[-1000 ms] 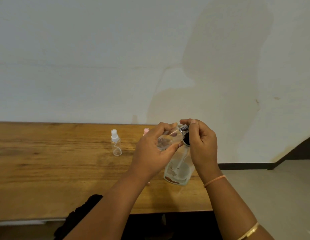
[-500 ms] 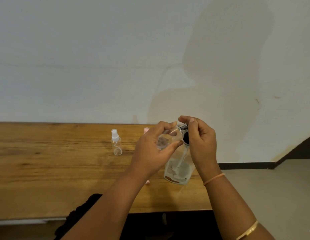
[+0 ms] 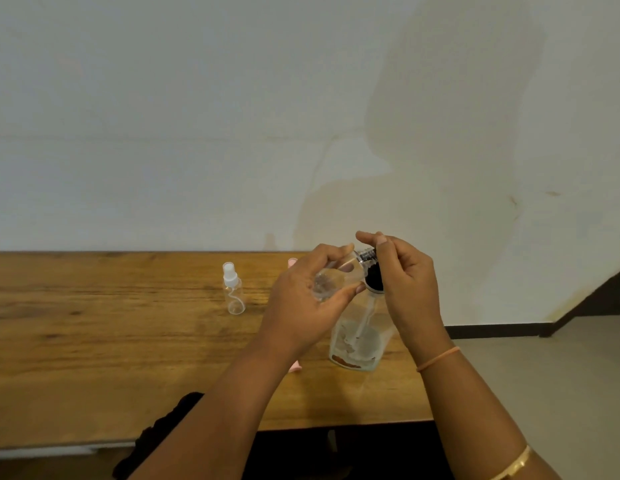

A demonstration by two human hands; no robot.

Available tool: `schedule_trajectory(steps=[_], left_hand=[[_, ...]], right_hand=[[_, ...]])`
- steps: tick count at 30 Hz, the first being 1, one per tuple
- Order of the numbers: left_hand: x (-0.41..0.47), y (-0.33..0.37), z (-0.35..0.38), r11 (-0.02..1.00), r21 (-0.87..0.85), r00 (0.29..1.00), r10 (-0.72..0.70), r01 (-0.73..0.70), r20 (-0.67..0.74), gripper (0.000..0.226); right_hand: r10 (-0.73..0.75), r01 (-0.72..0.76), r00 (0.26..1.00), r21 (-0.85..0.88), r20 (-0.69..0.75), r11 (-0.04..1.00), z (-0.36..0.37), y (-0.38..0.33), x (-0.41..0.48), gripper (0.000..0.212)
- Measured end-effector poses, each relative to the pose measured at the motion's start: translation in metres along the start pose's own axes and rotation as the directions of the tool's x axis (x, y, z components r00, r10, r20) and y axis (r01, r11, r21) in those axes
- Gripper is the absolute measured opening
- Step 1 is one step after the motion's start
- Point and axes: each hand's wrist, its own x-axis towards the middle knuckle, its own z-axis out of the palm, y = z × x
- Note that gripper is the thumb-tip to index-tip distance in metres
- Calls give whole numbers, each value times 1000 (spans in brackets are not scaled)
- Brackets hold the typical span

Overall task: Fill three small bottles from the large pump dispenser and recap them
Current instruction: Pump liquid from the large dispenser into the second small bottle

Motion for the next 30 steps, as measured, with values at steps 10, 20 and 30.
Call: schedule_trajectory(steps=[10, 20, 30], left_hand=[[1, 2, -3, 1000, -7, 1000, 9, -9, 3, 36], [-2, 3, 0, 998, -45, 999, -32, 33, 24, 42], [1, 4, -3, 999, 30, 1000, 20, -20, 11, 38]], right_hand=[[-6, 8, 999, 41, -47, 999, 2, 2, 3, 27], [-4, 5, 1000, 27, -18, 1000, 1, 11, 0, 28], [-2, 8, 998, 102, -55, 995, 4, 4, 3, 27]])
